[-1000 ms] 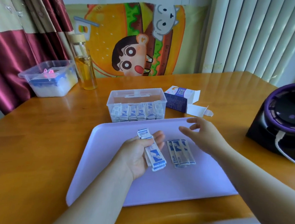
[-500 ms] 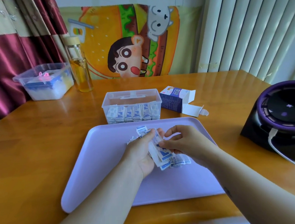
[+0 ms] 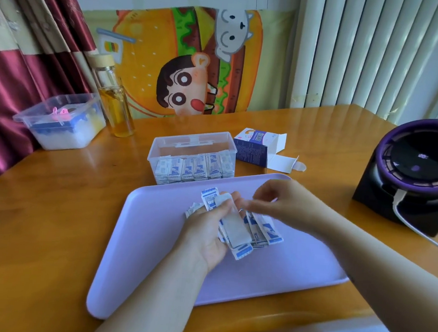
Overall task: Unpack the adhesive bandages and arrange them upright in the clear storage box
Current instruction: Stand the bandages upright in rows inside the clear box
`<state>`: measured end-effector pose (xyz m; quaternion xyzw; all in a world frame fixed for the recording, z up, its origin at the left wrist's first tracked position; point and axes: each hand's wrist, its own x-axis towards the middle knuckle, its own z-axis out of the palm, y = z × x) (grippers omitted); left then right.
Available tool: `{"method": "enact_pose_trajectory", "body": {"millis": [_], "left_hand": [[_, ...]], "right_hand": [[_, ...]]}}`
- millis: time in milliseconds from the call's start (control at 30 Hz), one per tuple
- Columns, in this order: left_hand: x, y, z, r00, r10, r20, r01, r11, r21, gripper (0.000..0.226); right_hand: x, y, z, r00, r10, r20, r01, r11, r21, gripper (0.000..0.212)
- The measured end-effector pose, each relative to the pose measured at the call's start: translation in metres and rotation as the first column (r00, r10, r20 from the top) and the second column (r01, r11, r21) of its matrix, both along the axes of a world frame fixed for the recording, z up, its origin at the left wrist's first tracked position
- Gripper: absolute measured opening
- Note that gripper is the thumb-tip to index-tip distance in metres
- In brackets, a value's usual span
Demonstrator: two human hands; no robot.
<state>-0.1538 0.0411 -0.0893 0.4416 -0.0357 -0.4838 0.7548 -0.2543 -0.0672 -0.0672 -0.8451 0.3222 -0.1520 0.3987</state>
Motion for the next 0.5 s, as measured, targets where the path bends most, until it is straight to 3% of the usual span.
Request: {"method": "enact_pose_trajectory", "body": {"millis": [67,167,367,500], "left_hand": [[0.0,-0.002,0.0,0.999,0.041,0.004,-0.041,0.999,-0.002,0.025],[0.002,-0.001,-0.002,0.997,0.081,0.008,-0.081,0.997,-0.004,0.028],[0.004,0.01,0.0,0.992,-0.05,-0.119,0.043,0.997,-0.06,0.031],[0.004,0.013,-0.002,0.991,-0.005,-0.134,-0.003,0.998,-0.06,0.032]], "right_hand": [[0.007,0.013,-0.001,0.995,0.091,-0.05,-0.086,0.992,0.091,0.036],[0.015,0.015,-0.006,0.996,0.089,-0.013,-0.086,0.982,0.17,0.027],[0.017,0.009,-0.012,0.99,0.07,0.12,-0.104,0.947,0.302,0.007],[0.01,-0.003,-0.008,0.955,-0.037,0.293,-0.043,0.963,0.264,0.016]]}}
